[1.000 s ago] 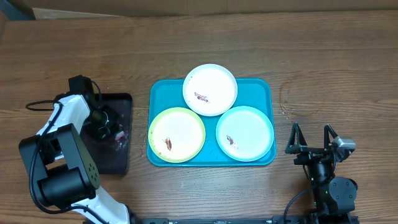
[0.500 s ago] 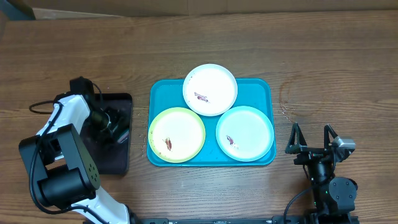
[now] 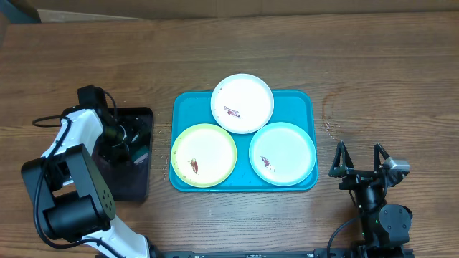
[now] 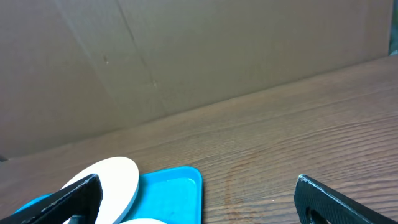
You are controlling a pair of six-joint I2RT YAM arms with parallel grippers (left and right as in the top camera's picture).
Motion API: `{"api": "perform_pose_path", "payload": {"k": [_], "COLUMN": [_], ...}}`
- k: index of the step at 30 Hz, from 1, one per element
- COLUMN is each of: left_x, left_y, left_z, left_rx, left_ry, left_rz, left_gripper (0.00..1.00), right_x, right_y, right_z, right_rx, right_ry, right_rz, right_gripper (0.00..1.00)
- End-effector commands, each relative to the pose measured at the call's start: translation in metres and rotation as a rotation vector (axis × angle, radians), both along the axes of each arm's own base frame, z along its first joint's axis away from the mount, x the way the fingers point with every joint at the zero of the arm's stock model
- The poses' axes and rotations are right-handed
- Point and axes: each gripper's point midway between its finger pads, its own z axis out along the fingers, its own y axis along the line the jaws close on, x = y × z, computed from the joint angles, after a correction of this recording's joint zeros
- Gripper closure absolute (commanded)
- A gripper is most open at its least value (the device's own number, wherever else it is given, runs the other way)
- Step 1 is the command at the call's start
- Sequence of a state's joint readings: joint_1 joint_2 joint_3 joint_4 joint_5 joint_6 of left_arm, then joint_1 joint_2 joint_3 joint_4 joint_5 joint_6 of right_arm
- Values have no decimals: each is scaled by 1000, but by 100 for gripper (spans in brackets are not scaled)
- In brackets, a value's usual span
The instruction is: Clean dirty plates on tray and stack at the side
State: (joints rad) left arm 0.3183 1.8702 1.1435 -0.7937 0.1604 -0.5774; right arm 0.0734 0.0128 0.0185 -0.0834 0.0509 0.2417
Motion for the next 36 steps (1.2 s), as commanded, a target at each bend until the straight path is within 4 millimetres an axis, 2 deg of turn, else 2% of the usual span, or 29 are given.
{"api": "perform_pose_path", "payload": {"k": [1,8,10,11,14,17,18,20,22,23,24,26,27,28,32,35,36], "left_x": [-22,-20,-21,-21,-23,-24,-24,-24,-25,-24,-24,-25,-26,-28,-35,-41,-42], "left_y": [12,16,16,15,13,11,11,11,8,6,5,5,4,4,1,-8,-10], "left_z": [-29,-29,-29,-29,-29,-29,-29,-29,-28,-27,-27,-26,-26,-26,-26,-24,-23], "left_rx": [88,108,106,105,92,82,83,82,64,53,47,45,44,42,30,-18,-33], "left_ry": [109,104,107,108,115,118,118,118,118,117,117,121,127,133,164,183,186], "left_rz": [-16,-15,-15,-16,-17,-20,-19,-20,-21,-20,-20,-21,-21,-21,-22,-22,-22], "left_gripper": [0,0,12,21,51,86,90,91,89,84,75,37,8,0,0,1,5], "right_x": [0,0,0,0,0,0,0,0,0,0,0,0,0,0,0,0,0], "right_y": [0,0,0,0,0,0,0,0,0,0,0,0,0,0,0,0,0], "right_z": [-3,-3,-3,-3,-3,-3,-3,-3,-3,-3,-3,-3,-3,-3,-3,-3,-3], "right_rx": [-3,-3,-3,-3,-3,-3,-3,-3,-3,-3,-3,-3,-3,-3,-3,-3,-3], "right_ry": [-1,-1,-1,-1,-1,-1,-1,-1,-1,-1,-1,-1,-1,-1,-1,-1,-1], "right_rz": [2,2,2,2,2,2,2,2,2,2,2,2,2,2,2,2,2], "right_gripper": [0,0,0,0,0,0,0,0,0,0,0,0,0,0,0,0,0]}}
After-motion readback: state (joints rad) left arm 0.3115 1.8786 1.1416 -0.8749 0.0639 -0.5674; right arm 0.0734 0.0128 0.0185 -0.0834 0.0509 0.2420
